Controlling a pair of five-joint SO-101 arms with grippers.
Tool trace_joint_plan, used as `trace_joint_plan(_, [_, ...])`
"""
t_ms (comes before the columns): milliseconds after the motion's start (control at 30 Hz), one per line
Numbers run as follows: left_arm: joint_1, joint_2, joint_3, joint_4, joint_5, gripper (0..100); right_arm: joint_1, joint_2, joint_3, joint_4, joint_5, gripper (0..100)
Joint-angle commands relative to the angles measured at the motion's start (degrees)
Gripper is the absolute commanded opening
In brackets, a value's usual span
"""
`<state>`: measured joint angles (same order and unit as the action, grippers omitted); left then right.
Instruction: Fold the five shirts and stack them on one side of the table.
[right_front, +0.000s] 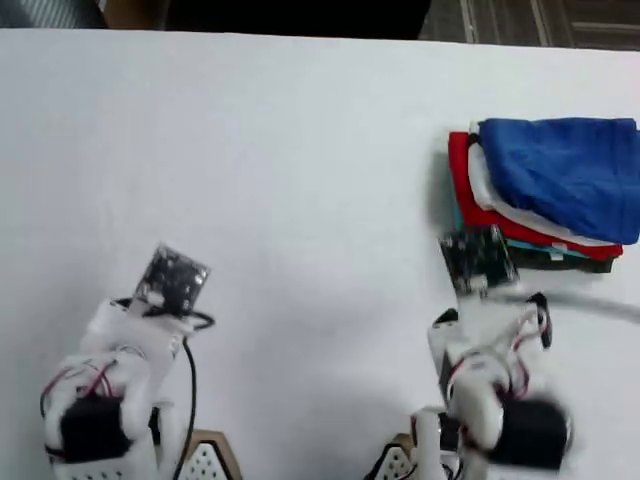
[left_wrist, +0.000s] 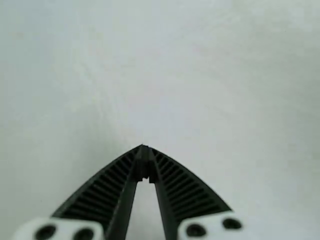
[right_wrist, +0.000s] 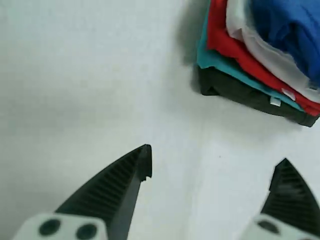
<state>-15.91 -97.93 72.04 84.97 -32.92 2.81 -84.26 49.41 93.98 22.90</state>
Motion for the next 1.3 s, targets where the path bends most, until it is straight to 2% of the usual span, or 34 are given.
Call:
trace_joint_plan(0, [-0.62,-7.47,7.52,-1.85,-0.09,3,1.01,-14.55,6.59,-4.26,0.18,37.2])
trace_joint_plan(67, [-0.18,-5.54,11.47,-2.37,0.00,3,0.75,-20.00,10.64,-5.23,0.53,37.2])
trace_joint_plan(133, [-0.09,-5.36,14.02,-6.07,0.97,3,0.84,-18.24,14.86,-6.37,0.26,37.4])
trace_joint_plan(200, [-0.35,-5.89,16.57,-9.05,6.68,3,0.92,-16.40,20.31,-8.40,0.26,37.5])
trace_joint_plan(333, [0.18,-6.42,23.16,-12.75,22.95,3,0.92,-17.54,32.35,-14.29,0.18,37.5])
trace_joint_plan(433, [0.09,-6.33,24.84,-13.71,29.19,3,2.15,-18.86,36.57,-16.66,-0.18,37.5])
trace_joint_plan(600, [0.35,-6.42,24.92,-12.66,29.71,3,4.09,-18.68,47.56,-22.73,-10.73,37.5])
trace_joint_plan(700, [4.48,-6.42,24.92,-11.25,29.54,3,4.00,-18.42,47.56,-21.76,-17.58,37.5])
trace_joint_plan(867, [14.51,-6.42,24.92,-11.34,29.98,3,3.74,-18.24,47.65,-21.76,-13.01,37.3])
trace_joint_plan(933, [16.26,-6.42,25.01,-11.34,29.98,3,3.74,-18.24,47.65,-21.76,-12.84,37.3])
trace_joint_plan(1267, [12.84,-6.42,25.01,-11.34,29.54,3,3.91,-18.24,47.65,-21.67,-12.84,37.3])
